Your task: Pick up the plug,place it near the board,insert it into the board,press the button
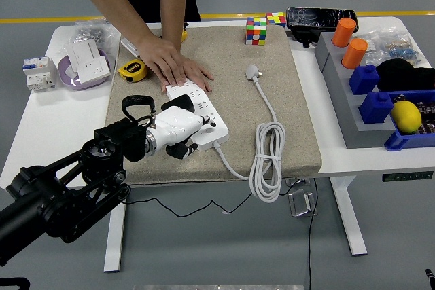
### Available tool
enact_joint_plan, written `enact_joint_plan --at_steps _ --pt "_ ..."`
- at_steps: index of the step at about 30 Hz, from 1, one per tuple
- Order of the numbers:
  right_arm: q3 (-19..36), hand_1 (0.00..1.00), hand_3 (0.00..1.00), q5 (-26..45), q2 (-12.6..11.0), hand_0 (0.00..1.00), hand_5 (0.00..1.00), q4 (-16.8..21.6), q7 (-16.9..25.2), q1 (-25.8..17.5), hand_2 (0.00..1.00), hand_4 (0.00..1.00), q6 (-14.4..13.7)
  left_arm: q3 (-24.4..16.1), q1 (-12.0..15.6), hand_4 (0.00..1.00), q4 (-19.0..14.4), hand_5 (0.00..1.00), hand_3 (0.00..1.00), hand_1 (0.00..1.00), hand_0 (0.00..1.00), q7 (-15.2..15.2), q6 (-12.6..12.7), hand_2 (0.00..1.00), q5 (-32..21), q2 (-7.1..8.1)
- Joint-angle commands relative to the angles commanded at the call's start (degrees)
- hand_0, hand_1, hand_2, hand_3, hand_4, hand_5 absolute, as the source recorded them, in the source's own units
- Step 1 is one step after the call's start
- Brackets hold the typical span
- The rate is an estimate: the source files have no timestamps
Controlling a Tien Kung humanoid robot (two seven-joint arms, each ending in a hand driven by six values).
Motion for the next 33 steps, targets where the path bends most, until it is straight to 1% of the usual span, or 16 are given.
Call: enact_joint_plan --at_steps 5,13,22,33 --pt "0.06 0.873 0.810 -0.05 -0.04 0.944 0.998 0.02 0.02 -0.14 0.812 0.998 -0.02 0.47 0.33 0.577 0.59 0.002 0.884 0.065 0.123 -0.19 -0.01 0.160 0.00 0.15" --pt "0.04 0.873 0.810 -0.08 -0.08 0.944 0.998 0.03 -0.02 -0.43 0.812 0.998 -0.02 0.37 0.49 0.583 2.01 0.002 0.881 0.064 0.123 -0.51 0.63 0.160 0.00 -0.18" --pt "0.08 0.872 0.810 -0.08 -0.07 0.944 0.998 0.04 -0.03 -0.46 0.812 0.998 -0.01 0.34 0.38 0.595 2.02 0.002 0.880 0.063 0.124 -0.69 1.13 0.159 0.00 -0.36" --pt "0.05 0.872 0.810 -0.09 -0.12 0.944 0.998 0.06 -0.03 -0.34 0.812 0.998 -0.02 0.56 0.02 0.602 2.27 0.002 0.877 0.063 0.123 -0.65 0.71 0.159 0.00 -0.49"
